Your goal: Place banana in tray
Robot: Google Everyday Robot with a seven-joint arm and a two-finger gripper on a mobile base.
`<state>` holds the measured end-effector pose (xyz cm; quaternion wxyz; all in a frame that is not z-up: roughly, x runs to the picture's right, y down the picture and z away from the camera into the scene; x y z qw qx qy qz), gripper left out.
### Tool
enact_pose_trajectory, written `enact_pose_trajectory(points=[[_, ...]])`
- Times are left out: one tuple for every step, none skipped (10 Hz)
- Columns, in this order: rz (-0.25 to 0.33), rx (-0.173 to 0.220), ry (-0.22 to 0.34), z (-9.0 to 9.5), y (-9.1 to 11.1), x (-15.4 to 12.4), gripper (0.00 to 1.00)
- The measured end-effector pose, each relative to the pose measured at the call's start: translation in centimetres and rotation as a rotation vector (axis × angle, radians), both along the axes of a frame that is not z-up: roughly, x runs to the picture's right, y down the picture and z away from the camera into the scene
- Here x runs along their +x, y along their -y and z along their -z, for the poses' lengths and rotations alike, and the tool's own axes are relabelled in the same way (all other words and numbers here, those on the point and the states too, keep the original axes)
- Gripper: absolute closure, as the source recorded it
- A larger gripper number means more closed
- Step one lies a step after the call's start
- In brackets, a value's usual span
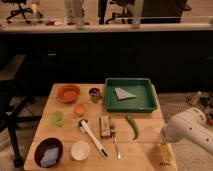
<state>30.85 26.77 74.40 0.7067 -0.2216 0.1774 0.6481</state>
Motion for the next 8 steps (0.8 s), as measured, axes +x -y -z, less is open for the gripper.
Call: enact_pose_trajectory(points=[[0.008,0.015,-0.002,0.6,0.8,0.0,1.00],[0.017,0.026,-0.007,0.9,1.5,0.1,1.00],[0.031,0.040,-0.013,1.1,2.9,0.1,1.00],[0.044,0.050,-0.016,1.0,4.2,0.1,1.00],[0.056,0.061,-0.017,1.0,5.5,-0.1,1.00],[0.070,0.073,-0.016,1.0,6.6,-0.5,1.00],[0.071,0.068,-0.020,1.0,6.4,-0.3,1.00],[0.069,0.069,-0.022,1.1,6.4,-0.1,1.00]])
